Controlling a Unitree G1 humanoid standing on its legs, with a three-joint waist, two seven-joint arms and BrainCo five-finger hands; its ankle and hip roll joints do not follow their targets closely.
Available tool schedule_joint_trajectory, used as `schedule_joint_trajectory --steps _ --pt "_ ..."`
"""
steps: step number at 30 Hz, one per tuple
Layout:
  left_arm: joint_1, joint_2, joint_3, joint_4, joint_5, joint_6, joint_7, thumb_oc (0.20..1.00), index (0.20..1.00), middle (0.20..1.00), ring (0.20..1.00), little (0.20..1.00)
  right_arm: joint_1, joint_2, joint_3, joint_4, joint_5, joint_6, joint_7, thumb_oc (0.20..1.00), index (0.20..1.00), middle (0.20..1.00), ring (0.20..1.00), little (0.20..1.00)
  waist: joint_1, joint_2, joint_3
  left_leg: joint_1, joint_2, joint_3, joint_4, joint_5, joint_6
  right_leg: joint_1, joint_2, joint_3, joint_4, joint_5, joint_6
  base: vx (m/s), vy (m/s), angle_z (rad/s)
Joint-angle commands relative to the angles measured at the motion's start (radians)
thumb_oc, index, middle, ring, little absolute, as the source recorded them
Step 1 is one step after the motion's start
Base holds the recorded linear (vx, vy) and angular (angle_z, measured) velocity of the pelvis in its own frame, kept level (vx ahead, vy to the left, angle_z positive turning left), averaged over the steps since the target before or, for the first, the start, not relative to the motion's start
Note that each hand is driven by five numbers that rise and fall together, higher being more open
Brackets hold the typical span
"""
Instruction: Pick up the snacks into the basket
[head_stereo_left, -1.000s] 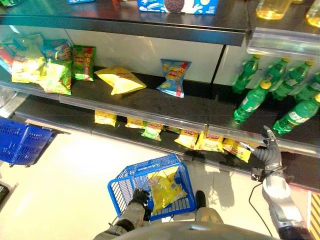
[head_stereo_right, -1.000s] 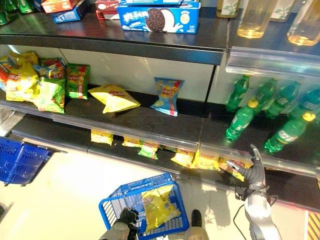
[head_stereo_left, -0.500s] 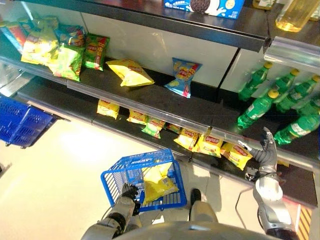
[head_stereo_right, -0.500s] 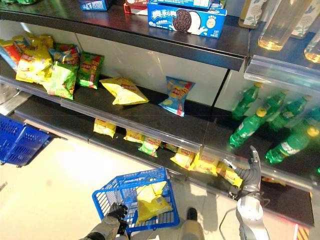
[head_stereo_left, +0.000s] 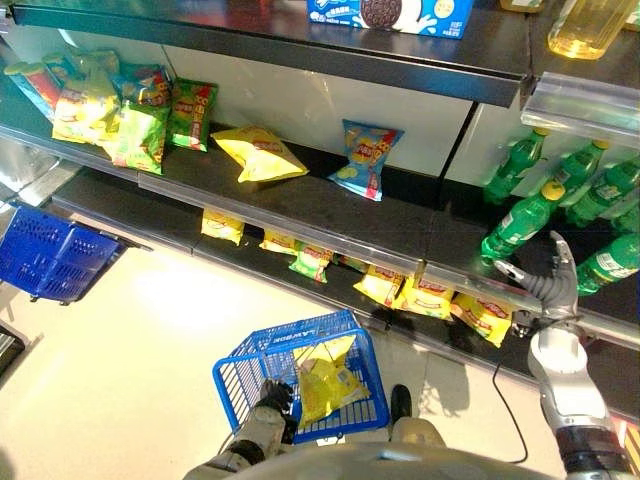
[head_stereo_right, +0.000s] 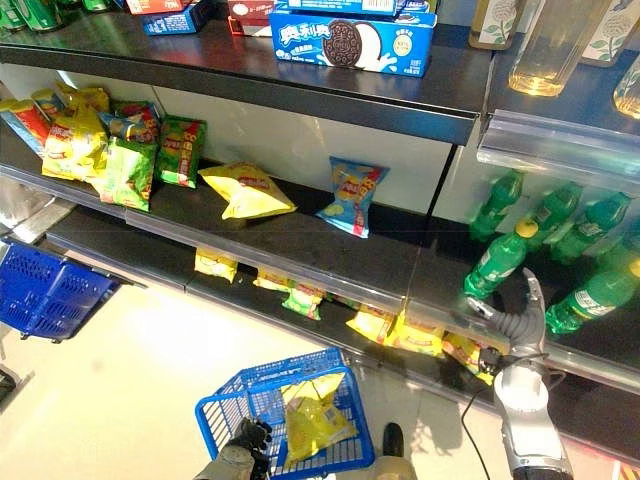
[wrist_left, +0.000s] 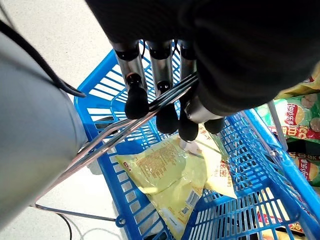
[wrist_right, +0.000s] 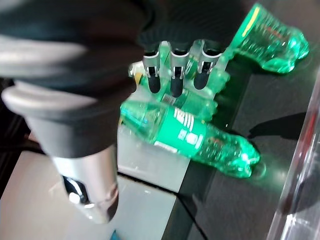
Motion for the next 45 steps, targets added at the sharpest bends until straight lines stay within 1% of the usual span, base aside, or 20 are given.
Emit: schedule_joint_trajectory --steps 1,4,5,7,10,17,19,21,22,24,29,35,41,44,45 --pt "0.006 0.112 -0.065 0.055 0.056 0.031 0.029 0.2 0.2 0.2 0.2 0.2 -0.083 -0.05 -0.093 -0.015 0.053 -0.041 -0.039 1.0 1.0 1.0 1.0 1.0 0.019 0.004 0.015 -0.047 -0.086 0.008 0.001 -0.005 0.072 -0.031 0.025 -0.031 0.042 -0.063 0.007 -0.01 -0.009 0.05" --pt "0.009 0.111 -0.091 0.048 0.057 0.029 0.023 0.2 0.2 0.2 0.2 0.2 -0.15 -0.095 -0.067 0.069 0.075 -0.033 -0.045 1.0 1.0 1.0 1.0 1.0 0.026 0.018 0.026 -0.056 -0.088 0.009 0.001 -0.002 0.072 -0.03 0.023 -0.029 0.029 -0.055 0.009 -0.02 0.004 0.0" --pt "0.008 0.11 -0.09 0.048 0.057 0.029 0.023 0.2 0.2 0.2 0.2 0.2 -0.154 -0.098 -0.065 0.074 0.076 -0.035 -0.045 1.0 1.0 1.0 1.0 1.0 0.025 0.018 0.027 -0.056 -0.088 0.01 0.001 -0.002 0.072 -0.031 0.023 -0.028 0.029 -0.054 0.009 -0.04 0.018 0.0" --pt "0.002 0.108 -0.104 0.052 0.042 0.027 0.021 0.2 0.2 0.2 0.2 0.2 -0.22 -0.135 -0.028 0.135 0.093 -0.028 -0.045 1.0 1.0 1.0 1.0 1.0 0.03 0.031 0.045 -0.067 -0.093 0.012 0.001 0.003 0.071 -0.039 0.019 -0.025 0.025 -0.048 0.01 -0.05 0.03 0.01" --pt "-0.002 0.108 -0.109 0.05 0.03 0.023 0.026 0.2 0.2 0.2 0.2 0.2 -0.258 -0.149 -0.001 0.162 0.099 -0.026 -0.04 1.0 1.0 1.0 1.0 1.0 0.034 0.039 0.056 -0.073 -0.096 0.014 0.001 0.005 0.072 -0.045 0.016 -0.023 0.023 -0.045 0.01 -0.05 0.024 0.0" --pt "-0.001 0.111 -0.139 0.018 -0.023 0.006 0.046 0.2 0.2 0.2 0.2 0.2 -0.399 -0.189 0.056 0.331 0.157 -0.025 -0.052 1.0 1.0 1.0 1.0 1.0 0.052 0.076 0.112 -0.112 -0.112 0.015 0.001 0.019 0.073 -0.086 0.001 -0.018 0.025 -0.026 0.015 -0.07 0.039 -0.01" --pt "-0.002 0.111 -0.143 0.015 -0.028 0.005 0.047 0.2 0.2 0.2 0.2 0.2 -0.413 -0.191 0.063 0.351 0.163 -0.024 -0.05 1.0 1.0 1.0 1.0 1.0 0.053 0.08 0.118 -0.116 -0.114 0.014 0.001 0.02 0.074 -0.089 -0.001 -0.018 0.026 -0.025 0.015 -0.05 0.03 0.0" --pt "-0.007 0.114 -0.17 0.003 -0.029 -0.001 0.046 0.2 0.2 0.2 0.2 0.2 -0.476 -0.211 0.104 0.417 0.18 -0.018 -0.04 1.0 1.0 1.0 1.0 1.0 0.06 0.09 0.139 -0.133 -0.12 0.013 0.001 0.026 0.075 -0.109 -0.007 -0.016 0.028 -0.017 0.017 -0.06 0.031 -0.01" --pt "-0.007 0.114 -0.169 0.003 -0.029 -0.001 0.046 0.2 0.2 0.2 0.2 0.2 -0.48 -0.212 0.106 0.422 0.182 -0.02 -0.039 1.0 1.0 1.0 1.0 1.0 0.06 0.09 0.139 -0.135 -0.12 0.014 0.001 0.026 0.075 -0.11 -0.007 -0.016 0.028 -0.016 0.017 -0.06 0.031 -0.01" --pt "-0.016 0.119 -0.193 -0.01 -0.035 -0.006 0.045 0.2 0.2 0.2 0.2 0.2 -0.55 -0.23 0.156 0.475 0.193 -0.014 -0.03 1.0 1.0 1.0 1.0 1.0 0.067 0.095 0.158 -0.153 -0.125 0.017 0.001 0.031 0.077 -0.133 -0.012 -0.009 0.029 -0.006 0.019 -0.06 0.032 -0.01" --pt "-0.019 0.128 -0.221 -0.031 -0.049 -0.013 0.047 0.2 0.2 0.2 0.2 0.2 -0.661 -0.246 0.222 0.562 0.238 -0.016 -0.01 1.0 1.0 1.0 1.0 1.0 0.082 0.104 0.184 -0.181 -0.135 0.02 0.001 0.039 0.08 -0.168 -0.017 -0.001 0.038 0.003 0.02 -0.02 0.013 -0.04" --pt "-0.016 0.135 -0.225 -0.059 -0.078 -0.024 0.056 0.2 0.2 0.2 0.2 0.2 -0.734 -0.258 0.248 0.582 0.271 -0.025 0.005 1.0 1.0 1.0 1.0 1.0 0.093 0.107 0.209 -0.2 -0.143 0.018 0.001 0.044 0.081 -0.188 -0.025 0.002 0.045 0.005 0.02 0.0 0.003 -0.01" --pt "-0.018 0.137 -0.234 -0.073 -0.083 -0.027 0.056 0.2 0.2 0.2 0.2 0.2 -0.773 -0.259 0.276 0.603 0.272 -0.026 0.017 1.0 1.0 1.0 1.0 1.0 0.099 0.109 0.216 -0.214 -0.149 0.021 0.001 0.045 0.082 -0.203 -0.029 0.007 0.04 0.013 0.022 0.0 0.0 0.0" --pt "-0.021 0.135 -0.239 -0.075 -0.084 -0.028 0.056 0.2 0.2 0.2 0.2 0.2 -0.787 -0.244 0.28 0.607 0.294 -0.033 0.021 1.0 1.0 1.0 1.0 1.0 0.1 0.111 0.216 -0.217 -0.153 0.021 0.001 0.043 0.082 -0.205 -0.031 0.011 0.036 0.015 0.023 0.0 0.0 0.0" --pt "-0.02 0.136 -0.239 -0.076 -0.085 -0.028 0.056 0.2 0.2 0.2 0.2 0.2 -0.795 -0.228 0.277 0.605 0.331 -0.042 0.032 1.0 1.0 1.0 1.0 1.0 0.102 0.114 0.215 -0.218 -0.155 0.021 0.001 0.043 0.083 -0.204 -0.032 0.011 0.034 0.014 0.023 0.0 0.0 0.0"
